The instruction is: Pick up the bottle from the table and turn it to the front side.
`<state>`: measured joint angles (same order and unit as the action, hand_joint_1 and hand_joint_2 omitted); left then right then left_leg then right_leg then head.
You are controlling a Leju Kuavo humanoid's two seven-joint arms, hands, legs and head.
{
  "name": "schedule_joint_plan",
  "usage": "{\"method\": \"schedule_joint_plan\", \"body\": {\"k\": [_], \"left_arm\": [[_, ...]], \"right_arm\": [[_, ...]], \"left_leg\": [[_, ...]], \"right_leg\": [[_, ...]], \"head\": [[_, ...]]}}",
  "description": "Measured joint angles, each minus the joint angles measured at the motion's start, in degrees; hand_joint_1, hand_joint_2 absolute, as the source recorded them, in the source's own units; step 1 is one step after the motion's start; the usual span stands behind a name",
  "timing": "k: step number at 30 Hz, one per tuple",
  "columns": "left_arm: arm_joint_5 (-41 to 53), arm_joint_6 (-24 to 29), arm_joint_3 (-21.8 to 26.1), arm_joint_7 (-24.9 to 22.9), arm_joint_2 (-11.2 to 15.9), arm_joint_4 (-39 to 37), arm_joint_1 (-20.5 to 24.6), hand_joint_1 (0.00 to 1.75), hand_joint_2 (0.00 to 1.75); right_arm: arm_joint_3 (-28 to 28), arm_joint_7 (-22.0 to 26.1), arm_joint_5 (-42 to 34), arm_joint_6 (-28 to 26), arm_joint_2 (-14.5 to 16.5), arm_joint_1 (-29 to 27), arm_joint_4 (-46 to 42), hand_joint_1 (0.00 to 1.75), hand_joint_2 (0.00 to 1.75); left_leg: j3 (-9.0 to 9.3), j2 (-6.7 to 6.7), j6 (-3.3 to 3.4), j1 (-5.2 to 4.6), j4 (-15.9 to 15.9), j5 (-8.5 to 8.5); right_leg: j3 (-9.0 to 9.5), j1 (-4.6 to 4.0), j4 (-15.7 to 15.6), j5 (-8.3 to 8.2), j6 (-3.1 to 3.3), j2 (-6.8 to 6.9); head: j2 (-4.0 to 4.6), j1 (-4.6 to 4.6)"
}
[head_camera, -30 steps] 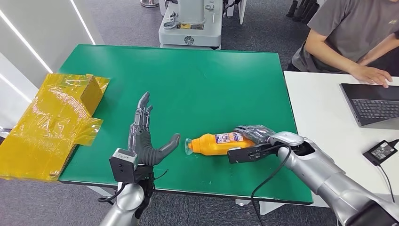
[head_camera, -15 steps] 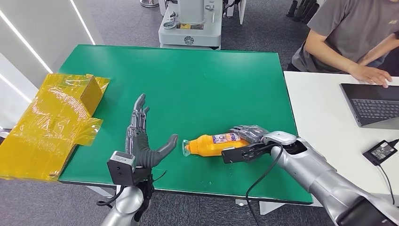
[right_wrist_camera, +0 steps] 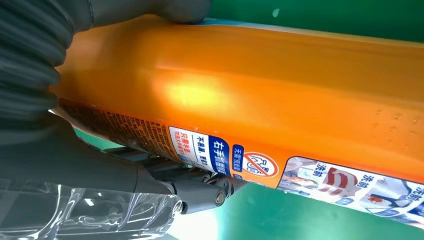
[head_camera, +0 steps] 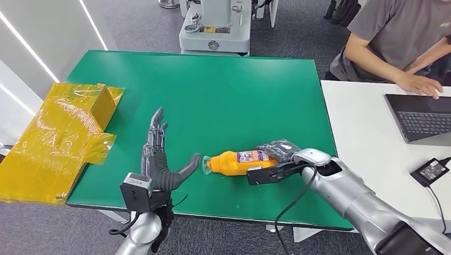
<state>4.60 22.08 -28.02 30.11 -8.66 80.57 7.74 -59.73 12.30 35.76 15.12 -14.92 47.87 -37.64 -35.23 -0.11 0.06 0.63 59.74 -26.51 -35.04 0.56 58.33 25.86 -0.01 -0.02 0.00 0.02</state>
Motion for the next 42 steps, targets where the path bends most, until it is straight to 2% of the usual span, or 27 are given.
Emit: {"method": "schedule_joint_plan", "body": {"k": [6,17,23,27,34,42], "left_arm": [[0.7,0.1,0.1,0.2,0.0,0.6,-1.0,0.0,1.75],[1.0,2.2,0.4,1.8,-0.3,0.8,-1.6,0.0,1.75],[0.5,4.1,0.7,2.9,-0.3,1.0,-1.5,0.0,1.75],[0.3,4.2,1.3,3.0,-0.4,1.2,-1.5,0.0,1.75],[-0.6,2.7,1.7,2.4,-0.6,1.4,-0.4,0.0,1.75],[-3.0,-3.6,1.7,-0.1,-0.6,1.4,5.5,0.0,1.75]], "right_arm": [[3.1,-0.1,0.4,-9.2,1.7,-1.9,-1.7,1.75,1.75],[12.9,-0.4,3.8,-27.1,10.1,-3.9,-6.0,1.75,1.75],[18.6,4.3,5.1,-43.4,13.9,-8.1,-11.8,1.75,1.75],[21.5,8.3,4.4,-50.2,15.5,-12.2,-16.0,1.75,1.75],[25.3,11.9,5.0,-53.7,17.1,-17.6,-21.0,1.75,1.75],[27.6,13.9,3.1,-53.6,18.1,-24.5,-25.1,1.75,1.75]], "left_leg": [[0.0,0.04,0.0,0.0,0.0,0.0],[0.01,0.03,-0.04,0.02,0.0,0.03],[0.01,0.03,-0.04,0.02,0.0,0.02],[0.0,0.02,-0.04,0.02,0.0,0.02],[0.01,0.02,-0.05,0.02,0.0,0.03],[0.02,0.02,-0.05,0.02,0.0,0.03]], "right_leg": [[-0.02,0.0,0.0,0.0,0.0,-0.05],[-0.03,-0.02,0.0,0.01,0.01,-0.03],[-0.03,-0.02,0.0,0.02,0.0,-0.03],[-0.03,-0.02,0.0,0.04,0.0,-0.02],[-0.03,-0.02,0.0,0.03,0.01,-0.01],[-0.03,-0.02,0.0,0.03,0.01,-0.02]], "head": [[0.0,0.01],[0.0,0.0],[0.0,0.01],[0.0,0.01],[0.0,-0.01],[0.0,0.0]]}}
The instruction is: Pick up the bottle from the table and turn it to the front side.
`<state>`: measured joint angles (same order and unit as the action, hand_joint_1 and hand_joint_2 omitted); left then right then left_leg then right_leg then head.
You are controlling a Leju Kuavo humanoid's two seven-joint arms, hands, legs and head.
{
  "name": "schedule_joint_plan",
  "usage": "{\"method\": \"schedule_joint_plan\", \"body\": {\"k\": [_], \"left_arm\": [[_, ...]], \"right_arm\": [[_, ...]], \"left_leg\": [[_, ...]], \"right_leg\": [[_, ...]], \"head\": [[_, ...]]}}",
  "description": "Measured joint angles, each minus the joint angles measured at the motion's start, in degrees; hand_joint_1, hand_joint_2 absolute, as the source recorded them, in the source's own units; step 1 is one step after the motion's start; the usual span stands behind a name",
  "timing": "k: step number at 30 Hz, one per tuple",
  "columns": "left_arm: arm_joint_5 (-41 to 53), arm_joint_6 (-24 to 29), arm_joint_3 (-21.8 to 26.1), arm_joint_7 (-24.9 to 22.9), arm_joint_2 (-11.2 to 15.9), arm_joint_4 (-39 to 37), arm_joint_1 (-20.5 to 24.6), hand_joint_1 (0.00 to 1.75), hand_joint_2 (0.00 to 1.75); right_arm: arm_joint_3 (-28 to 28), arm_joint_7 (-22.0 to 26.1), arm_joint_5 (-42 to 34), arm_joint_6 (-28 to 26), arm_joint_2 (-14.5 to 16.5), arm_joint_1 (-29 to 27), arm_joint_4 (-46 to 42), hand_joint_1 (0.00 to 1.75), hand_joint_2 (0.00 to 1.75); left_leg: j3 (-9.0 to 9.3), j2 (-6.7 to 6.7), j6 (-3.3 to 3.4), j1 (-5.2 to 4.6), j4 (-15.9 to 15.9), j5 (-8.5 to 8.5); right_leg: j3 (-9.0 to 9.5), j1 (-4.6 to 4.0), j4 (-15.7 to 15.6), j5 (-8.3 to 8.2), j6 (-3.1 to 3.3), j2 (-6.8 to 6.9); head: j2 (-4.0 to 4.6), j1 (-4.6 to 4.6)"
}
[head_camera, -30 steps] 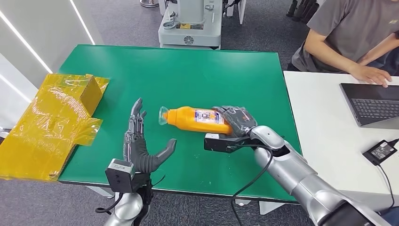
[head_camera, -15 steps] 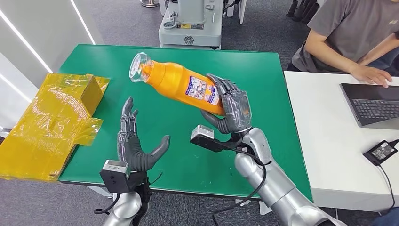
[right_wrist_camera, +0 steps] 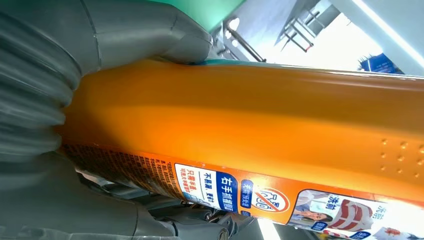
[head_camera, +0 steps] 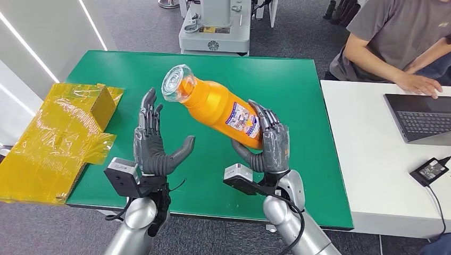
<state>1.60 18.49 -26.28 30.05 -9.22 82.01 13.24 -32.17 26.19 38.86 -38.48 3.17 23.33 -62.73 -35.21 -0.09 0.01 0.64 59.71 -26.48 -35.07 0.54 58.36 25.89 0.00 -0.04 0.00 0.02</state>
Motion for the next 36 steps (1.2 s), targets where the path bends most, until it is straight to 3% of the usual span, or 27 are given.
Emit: {"method": "schedule_joint_plan", "body": {"k": [11,28,36], "left_arm": [[-4.0,-7.1,-1.2,-1.3,0.1,-0.1,4.1,0.0,1.75],[-5.3,-16.7,-4.4,-2.3,0.0,-3.1,5.8,0.0,1.75],[-4.9,-17.5,-4.4,-2.3,0.0,-4.7,6.0,0.0,1.75]], "right_arm": [[0.0,2.3,-4.6,1.7,-0.4,-2.2,0.1,1.75,1.75],[-0.5,3.5,-2.9,3.0,-0.6,-2.8,1.3,1.75,1.75],[-1.0,1.7,-0.6,9.4,-0.6,-2.7,1.1,1.75,1.75]], "left_leg": [[0.0,0.02,0.0,0.0,0.0,0.0],[0.0,0.02,0.0,0.0,0.0,0.0],[0.0,0.02,0.0,0.0,0.0,0.0]], "right_leg": [[-0.02,0.0,0.0,0.0,0.0,-0.02],[-0.02,0.0,0.0,0.0,0.0,-0.03],[-0.02,0.0,0.0,0.0,0.0,-0.02]], "head": [[0.0,0.01],[0.0,0.0],[0.0,0.01]]}}
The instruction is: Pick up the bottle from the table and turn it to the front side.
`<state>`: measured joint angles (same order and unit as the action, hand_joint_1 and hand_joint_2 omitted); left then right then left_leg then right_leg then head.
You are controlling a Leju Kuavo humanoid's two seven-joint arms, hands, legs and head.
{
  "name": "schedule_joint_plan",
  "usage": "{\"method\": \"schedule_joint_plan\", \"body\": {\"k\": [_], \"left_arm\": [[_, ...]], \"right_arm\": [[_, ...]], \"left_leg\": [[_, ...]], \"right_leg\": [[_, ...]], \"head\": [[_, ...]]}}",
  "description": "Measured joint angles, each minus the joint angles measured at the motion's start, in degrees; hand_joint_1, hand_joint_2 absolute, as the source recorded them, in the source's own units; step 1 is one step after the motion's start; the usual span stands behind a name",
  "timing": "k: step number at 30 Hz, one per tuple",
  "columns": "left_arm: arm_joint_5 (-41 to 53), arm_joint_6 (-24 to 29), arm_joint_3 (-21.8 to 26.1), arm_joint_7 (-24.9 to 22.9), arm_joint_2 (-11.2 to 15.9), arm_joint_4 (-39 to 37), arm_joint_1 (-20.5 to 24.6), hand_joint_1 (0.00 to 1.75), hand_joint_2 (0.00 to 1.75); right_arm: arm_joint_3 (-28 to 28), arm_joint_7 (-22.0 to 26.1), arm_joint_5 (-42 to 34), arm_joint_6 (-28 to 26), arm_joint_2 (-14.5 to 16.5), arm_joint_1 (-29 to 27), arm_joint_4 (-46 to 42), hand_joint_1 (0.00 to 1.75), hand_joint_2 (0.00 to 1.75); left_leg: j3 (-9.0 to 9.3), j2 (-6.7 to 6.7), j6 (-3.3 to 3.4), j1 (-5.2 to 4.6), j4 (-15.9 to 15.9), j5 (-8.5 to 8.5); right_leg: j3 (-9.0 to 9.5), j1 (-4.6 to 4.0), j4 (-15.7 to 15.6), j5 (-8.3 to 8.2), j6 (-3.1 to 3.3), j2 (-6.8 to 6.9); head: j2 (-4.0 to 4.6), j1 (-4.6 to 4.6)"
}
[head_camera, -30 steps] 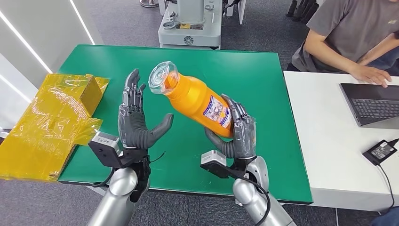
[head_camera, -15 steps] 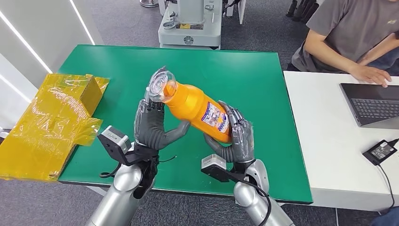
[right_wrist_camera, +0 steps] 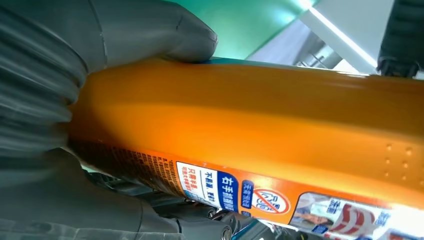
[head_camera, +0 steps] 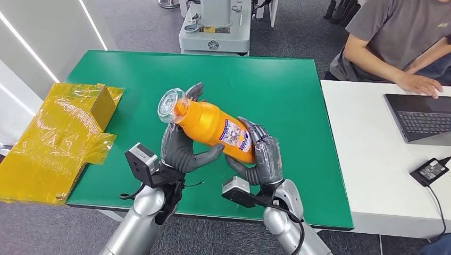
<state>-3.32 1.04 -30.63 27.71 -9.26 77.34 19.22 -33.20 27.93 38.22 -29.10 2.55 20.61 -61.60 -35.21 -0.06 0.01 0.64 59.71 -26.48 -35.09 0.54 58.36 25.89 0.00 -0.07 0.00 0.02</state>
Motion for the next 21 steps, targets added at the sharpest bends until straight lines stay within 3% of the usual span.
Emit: {"method": "schedule_joint_plan", "body": {"k": [13,21], "left_arm": [[1.1,-0.2,0.4,0.4,0.2,-1.1,-0.2,0.0,1.75],[1.3,-0.2,0.9,0.4,0.6,-1.4,-0.3,0.0,1.75]], "right_arm": [[0.0,-2.9,3.8,12.8,-0.1,0.4,1.4,1.75,1.75],[0.0,-3.6,5.6,15.6,-0.3,1.7,3.9,1.75,1.75]], "left_leg": [[-0.01,0.0,0.0,0.0,0.0,0.0],[-0.01,0.0,0.0,0.0,0.0,0.0]], "right_leg": [[0.0,0.0,0.0,0.0,0.0,0.0],[0.01,0.0,0.0,0.0,0.0,0.0]], "head": [[0.0,-0.01],[0.0,-0.01]]}}
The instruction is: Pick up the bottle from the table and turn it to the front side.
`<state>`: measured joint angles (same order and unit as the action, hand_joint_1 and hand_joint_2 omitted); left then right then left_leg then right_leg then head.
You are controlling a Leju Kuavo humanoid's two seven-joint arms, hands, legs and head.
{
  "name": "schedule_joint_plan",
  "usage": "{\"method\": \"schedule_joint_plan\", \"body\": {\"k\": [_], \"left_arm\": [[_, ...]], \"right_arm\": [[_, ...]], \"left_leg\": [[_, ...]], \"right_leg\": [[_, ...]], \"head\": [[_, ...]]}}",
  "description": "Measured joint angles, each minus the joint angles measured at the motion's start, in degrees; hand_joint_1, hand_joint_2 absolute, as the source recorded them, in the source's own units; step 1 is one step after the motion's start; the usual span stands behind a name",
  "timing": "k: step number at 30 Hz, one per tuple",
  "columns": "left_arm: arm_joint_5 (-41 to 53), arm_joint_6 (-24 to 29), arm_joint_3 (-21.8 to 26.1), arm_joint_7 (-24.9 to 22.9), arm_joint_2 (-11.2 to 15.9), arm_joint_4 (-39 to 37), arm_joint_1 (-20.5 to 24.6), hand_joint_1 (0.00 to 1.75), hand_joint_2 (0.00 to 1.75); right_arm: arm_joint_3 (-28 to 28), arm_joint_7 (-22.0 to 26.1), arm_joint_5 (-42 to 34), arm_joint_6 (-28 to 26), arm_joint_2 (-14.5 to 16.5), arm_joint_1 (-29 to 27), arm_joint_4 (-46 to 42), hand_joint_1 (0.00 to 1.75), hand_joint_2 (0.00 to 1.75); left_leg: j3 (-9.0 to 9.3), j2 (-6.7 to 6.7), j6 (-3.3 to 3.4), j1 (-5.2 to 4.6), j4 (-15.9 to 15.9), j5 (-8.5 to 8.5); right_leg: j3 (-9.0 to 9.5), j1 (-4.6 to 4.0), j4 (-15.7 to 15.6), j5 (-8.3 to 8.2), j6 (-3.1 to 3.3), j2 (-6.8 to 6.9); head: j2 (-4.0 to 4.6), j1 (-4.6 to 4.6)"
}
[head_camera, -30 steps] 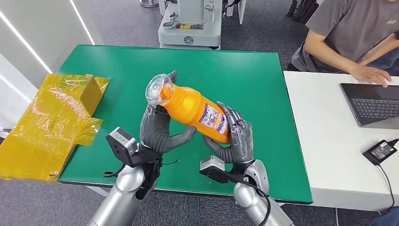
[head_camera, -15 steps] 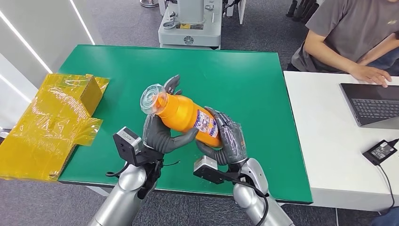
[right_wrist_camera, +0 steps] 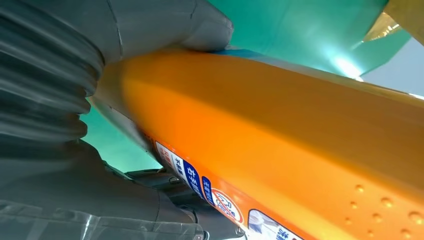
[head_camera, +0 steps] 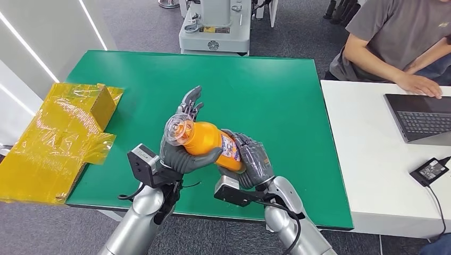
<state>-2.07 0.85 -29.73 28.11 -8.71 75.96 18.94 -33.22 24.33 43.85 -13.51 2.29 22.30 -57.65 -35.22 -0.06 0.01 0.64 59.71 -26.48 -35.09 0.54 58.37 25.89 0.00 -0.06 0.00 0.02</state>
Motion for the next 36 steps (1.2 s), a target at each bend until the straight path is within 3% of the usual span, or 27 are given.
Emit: {"method": "schedule_joint_plan", "body": {"k": [6,7,10,11,34,35,36], "left_arm": [[0.1,0.2,0.2,0.0,0.0,-0.2,0.0,0.02,1.75],[0.2,0.3,0.2,0.0,0.0,-0.2,0.0,0.27,1.75],[0.3,0.4,0.2,0.0,0.0,-0.3,0.0,1.55,1.75],[0.4,0.4,0.3,0.0,0.0,-0.4,0.0,1.74,1.75],[-0.2,1.1,0.3,-1.0,-1.2,-2.0,-0.3,1.75,1.75],[-0.3,1.1,0.3,-1.0,-1.2,-2.0,-0.3,1.75,1.75],[-0.3,1.1,0.3,-1.0,-1.3,-2.0,-0.3,1.75,1.75]], "right_arm": [[0.0,0.6,0.5,1.2,0.0,0.7,1.4,1.75,1.75],[0.0,0.7,0.5,1.2,0.0,0.8,1.6,1.75,1.75],[0.0,1.0,0.5,1.2,0.0,1.0,2.3,1.75,1.75],[0.0,1.0,0.5,1.1,0.0,1.1,2.4,1.75,1.75],[0.3,-0.7,1.7,-3.1,0.4,1.2,3.8,1.75,1.75],[0.3,-0.9,1.7,-3.2,0.4,1.2,3.8,1.69,1.75],[0.3,-0.9,1.7,-3.3,0.5,1.2,3.8,1.3,1.75]], "left_leg": [[0.0,0.0,0.0,0.0,0.0,0.0],[0.0,0.0,0.0,0.0,0.0,0.0],[0.0,0.0,0.0,0.0,0.0,0.0],[0.0,0.0,0.0,0.0,0.0,0.0],[0.0,-0.01,0.0,0.0,0.0,0.0],[0.0,-0.01,0.0,0.0,0.0,0.0],[-0.01,-0.01,0.0,0.0,0.0,0.0]], "right_leg": [[0.0,0.0,0.0,0.0,0.0,0.0],[0.0,0.0,0.0,0.0,0.0,0.0],[0.0,0.0,0.0,0.0,0.0,0.0],[0.0,0.0,0.0,0.0,0.0,0.0],[0.0,0.0,0.0,0.0,0.0,0.01],[0.0,0.0,0.0,0.0,0.0,0.01],[0.0,0.0,0.0,0.0,0.0,0.01]], "head": [[0.0,0.01],[0.0,0.0],[0.0,0.0],[0.0,0.01],[0.0,0.01],[0.0,0.01],[0.0,0.0]]}}
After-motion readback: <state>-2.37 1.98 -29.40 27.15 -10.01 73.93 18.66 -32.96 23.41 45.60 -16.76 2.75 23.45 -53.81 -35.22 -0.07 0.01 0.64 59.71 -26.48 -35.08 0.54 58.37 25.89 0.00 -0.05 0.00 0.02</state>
